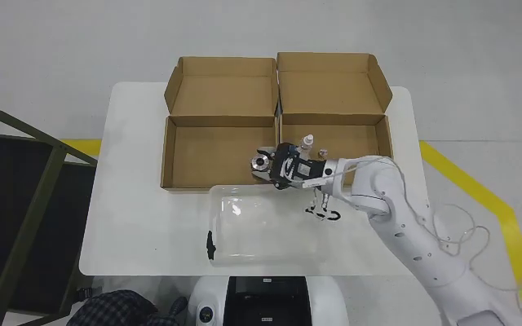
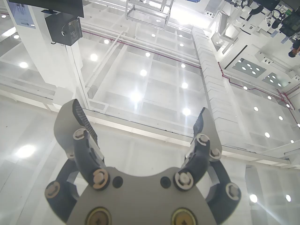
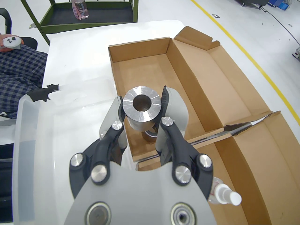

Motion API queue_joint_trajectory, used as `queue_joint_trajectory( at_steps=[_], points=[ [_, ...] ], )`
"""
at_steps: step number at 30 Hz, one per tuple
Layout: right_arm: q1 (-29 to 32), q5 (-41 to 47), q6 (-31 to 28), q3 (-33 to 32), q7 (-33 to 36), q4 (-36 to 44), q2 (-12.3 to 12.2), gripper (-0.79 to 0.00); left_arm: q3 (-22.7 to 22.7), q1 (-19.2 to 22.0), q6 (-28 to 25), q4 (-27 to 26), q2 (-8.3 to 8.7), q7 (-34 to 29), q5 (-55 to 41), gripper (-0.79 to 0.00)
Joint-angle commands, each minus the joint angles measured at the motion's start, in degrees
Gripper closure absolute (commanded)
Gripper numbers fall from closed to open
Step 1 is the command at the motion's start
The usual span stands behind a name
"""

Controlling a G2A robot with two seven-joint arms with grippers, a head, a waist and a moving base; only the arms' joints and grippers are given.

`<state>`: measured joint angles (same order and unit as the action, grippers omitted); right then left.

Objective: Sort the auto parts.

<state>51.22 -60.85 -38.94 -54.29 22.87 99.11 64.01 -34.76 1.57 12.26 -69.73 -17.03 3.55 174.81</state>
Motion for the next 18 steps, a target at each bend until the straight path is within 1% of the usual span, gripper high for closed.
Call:
queue_joint_trajectory(
  at_steps=[1,11,18],
  points=[
    [-1.52,0.02,0.84,0.71,0.06,-1.29,0.38,0.000,0.00,0.00,0.00,0.00,0.00,0.00,0.00,-0.785],
    [-9.80,0.32,5.23,6.19,0.76,-10.19,3.21,0.000,0.00,0.00,0.00,0.00,0.00,0.00,0.00,-0.785],
    [-13.71,-0.07,8.06,9.17,1.47,-14.84,5.06,0.000,0.00,0.00,0.00,0.00,0.00,0.00,0.00,-0.785]
  ],
)
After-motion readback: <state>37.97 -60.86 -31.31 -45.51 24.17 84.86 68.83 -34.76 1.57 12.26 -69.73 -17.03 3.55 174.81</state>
